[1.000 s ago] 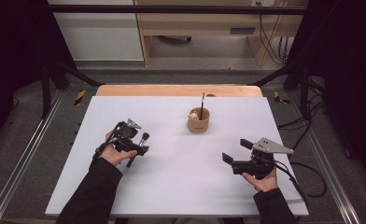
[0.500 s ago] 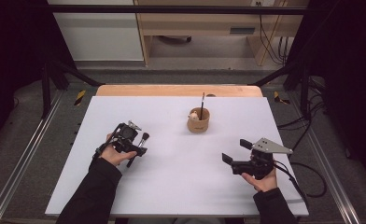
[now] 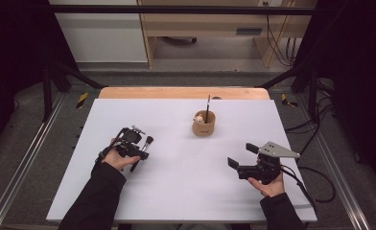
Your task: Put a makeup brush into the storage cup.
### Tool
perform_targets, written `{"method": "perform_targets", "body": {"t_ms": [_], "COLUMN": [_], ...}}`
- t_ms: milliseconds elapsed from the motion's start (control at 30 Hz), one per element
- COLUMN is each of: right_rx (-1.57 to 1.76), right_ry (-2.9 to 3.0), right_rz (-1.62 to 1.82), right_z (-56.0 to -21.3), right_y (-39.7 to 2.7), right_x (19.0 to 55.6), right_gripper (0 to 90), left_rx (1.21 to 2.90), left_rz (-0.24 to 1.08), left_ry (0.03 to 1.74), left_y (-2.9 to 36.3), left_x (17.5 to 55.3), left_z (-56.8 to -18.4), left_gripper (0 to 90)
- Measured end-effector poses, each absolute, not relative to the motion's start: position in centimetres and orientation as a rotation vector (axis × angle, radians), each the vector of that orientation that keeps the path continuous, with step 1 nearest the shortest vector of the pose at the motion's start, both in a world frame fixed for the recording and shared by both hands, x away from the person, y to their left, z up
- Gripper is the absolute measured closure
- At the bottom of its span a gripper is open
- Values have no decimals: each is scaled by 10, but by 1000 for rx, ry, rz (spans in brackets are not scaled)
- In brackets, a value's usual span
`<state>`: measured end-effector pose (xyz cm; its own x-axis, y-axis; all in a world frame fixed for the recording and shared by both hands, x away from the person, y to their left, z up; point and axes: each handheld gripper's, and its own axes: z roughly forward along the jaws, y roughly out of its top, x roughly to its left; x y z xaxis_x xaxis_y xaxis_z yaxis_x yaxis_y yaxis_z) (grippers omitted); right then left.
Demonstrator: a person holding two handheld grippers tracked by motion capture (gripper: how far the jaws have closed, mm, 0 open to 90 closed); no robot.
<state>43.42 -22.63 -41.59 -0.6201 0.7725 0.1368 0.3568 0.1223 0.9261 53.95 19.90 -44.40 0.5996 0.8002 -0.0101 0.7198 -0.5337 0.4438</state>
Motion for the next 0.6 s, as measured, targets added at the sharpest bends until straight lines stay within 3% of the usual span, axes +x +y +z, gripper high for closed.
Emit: {"method": "perform_targets", "body": {"t_ms": [600], "right_rx": [1096], "right_ry": [2029], "right_rz": [1503], "right_z": [-416], "right_y": [-225], "right_x": [434], "right_gripper": [84], "left_rx": [2450], "left_rz": [240], "left_ry": [1250], "left_y": [199], "left_x": [541], "left_z": [-449], "left_gripper": [685]}}
